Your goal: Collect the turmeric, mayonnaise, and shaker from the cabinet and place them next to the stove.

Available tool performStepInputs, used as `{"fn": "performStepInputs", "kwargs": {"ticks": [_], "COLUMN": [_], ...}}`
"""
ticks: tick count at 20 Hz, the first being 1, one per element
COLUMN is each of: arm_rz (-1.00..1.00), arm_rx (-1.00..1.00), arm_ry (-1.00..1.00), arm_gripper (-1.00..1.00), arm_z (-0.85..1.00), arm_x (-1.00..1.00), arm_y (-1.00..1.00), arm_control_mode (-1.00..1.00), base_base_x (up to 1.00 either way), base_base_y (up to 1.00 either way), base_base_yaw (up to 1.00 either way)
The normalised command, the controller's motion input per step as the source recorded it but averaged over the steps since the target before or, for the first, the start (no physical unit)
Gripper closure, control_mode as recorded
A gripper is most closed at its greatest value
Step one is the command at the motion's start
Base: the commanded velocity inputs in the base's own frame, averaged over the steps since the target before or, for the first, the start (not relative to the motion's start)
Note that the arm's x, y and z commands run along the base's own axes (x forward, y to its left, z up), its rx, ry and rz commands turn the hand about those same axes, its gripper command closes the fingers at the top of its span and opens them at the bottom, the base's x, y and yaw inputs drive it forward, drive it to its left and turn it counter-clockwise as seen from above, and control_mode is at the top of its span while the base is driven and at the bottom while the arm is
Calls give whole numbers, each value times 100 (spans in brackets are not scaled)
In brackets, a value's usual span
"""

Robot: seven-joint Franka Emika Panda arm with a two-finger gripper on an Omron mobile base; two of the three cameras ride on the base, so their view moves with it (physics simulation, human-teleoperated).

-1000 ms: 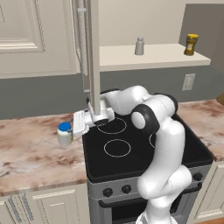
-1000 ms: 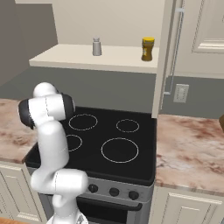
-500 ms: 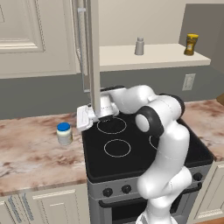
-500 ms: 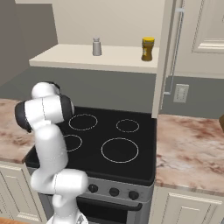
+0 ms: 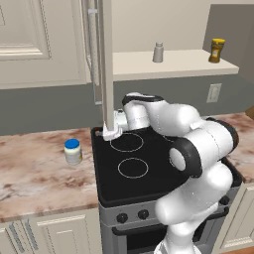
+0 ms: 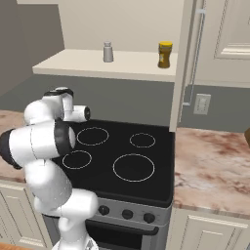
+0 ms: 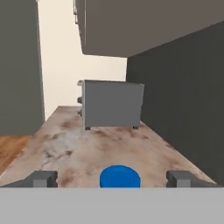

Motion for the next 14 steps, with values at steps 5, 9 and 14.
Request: {"fn": "performStepInputs", "kwargs": {"ticks": [5, 9, 14], "arm_rz": [-31, -31, -26], "arm_rx": [0, 0, -1], "arm_ry": [0, 2, 9], "arm_gripper": [-100, -100, -100], "arm_z": [90, 100, 100], "arm_x": [-46, -23, -17], "arm_y": [-64, -54, -52], "arm_control_mode": [-100, -100, -100], "base_base_x": [0, 0, 0], "base_base_y": [0, 0, 0], "base_base_yaw": [0, 0, 0]}}
